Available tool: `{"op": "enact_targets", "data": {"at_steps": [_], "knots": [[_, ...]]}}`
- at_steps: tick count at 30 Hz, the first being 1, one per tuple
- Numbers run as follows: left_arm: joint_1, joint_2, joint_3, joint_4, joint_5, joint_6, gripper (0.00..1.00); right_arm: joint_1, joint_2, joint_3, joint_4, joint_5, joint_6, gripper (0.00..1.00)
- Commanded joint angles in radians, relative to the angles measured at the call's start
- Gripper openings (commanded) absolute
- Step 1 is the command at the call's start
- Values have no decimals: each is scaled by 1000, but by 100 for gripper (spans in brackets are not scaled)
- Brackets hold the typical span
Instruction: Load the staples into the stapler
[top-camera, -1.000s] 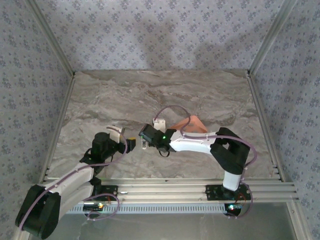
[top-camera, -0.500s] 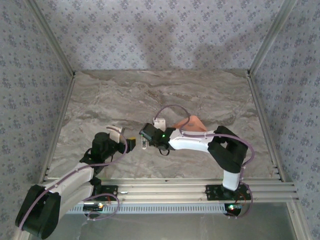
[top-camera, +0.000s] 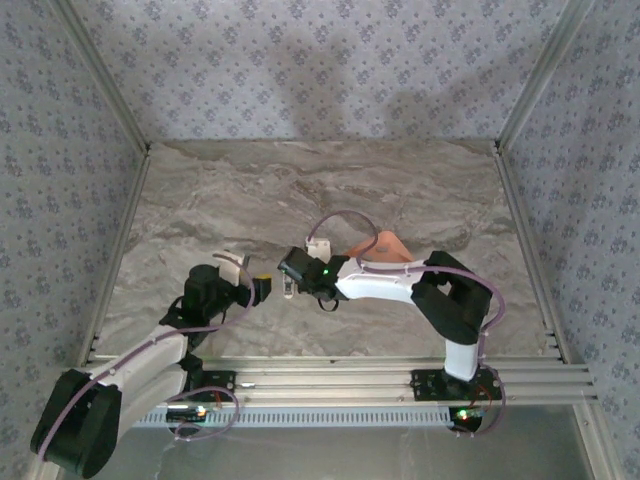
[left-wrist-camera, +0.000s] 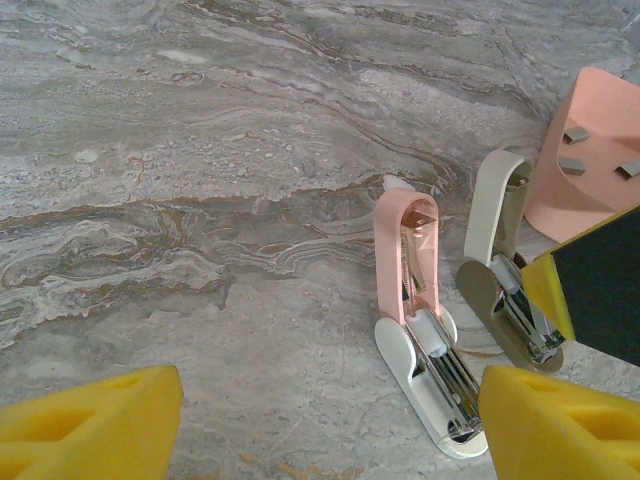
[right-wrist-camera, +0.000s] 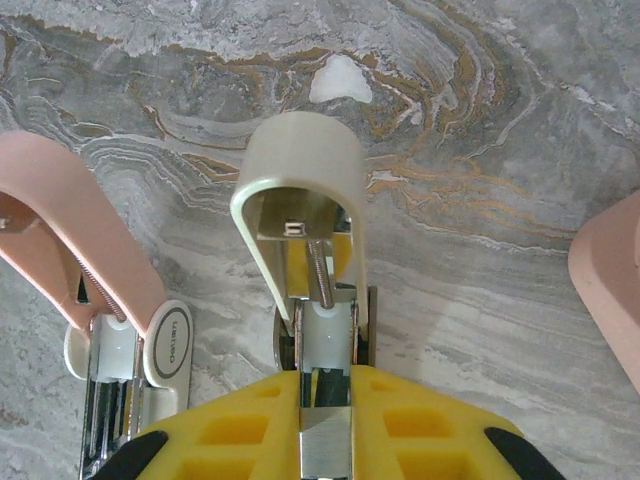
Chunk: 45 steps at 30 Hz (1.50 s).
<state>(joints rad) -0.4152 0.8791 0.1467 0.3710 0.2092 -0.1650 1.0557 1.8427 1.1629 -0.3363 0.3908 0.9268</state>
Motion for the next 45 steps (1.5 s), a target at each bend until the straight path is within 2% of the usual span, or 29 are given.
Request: {"op": "enact_targets", "data": {"at_steps": [1, 45], "knots": [[-5, 0, 20, 20, -13, 15, 78, -5, 20, 20, -26, -7, -9, 17], [-5, 5, 21, 22, -11, 13, 78, 13, 86, 109, -166, -42, 2, 17]]}}
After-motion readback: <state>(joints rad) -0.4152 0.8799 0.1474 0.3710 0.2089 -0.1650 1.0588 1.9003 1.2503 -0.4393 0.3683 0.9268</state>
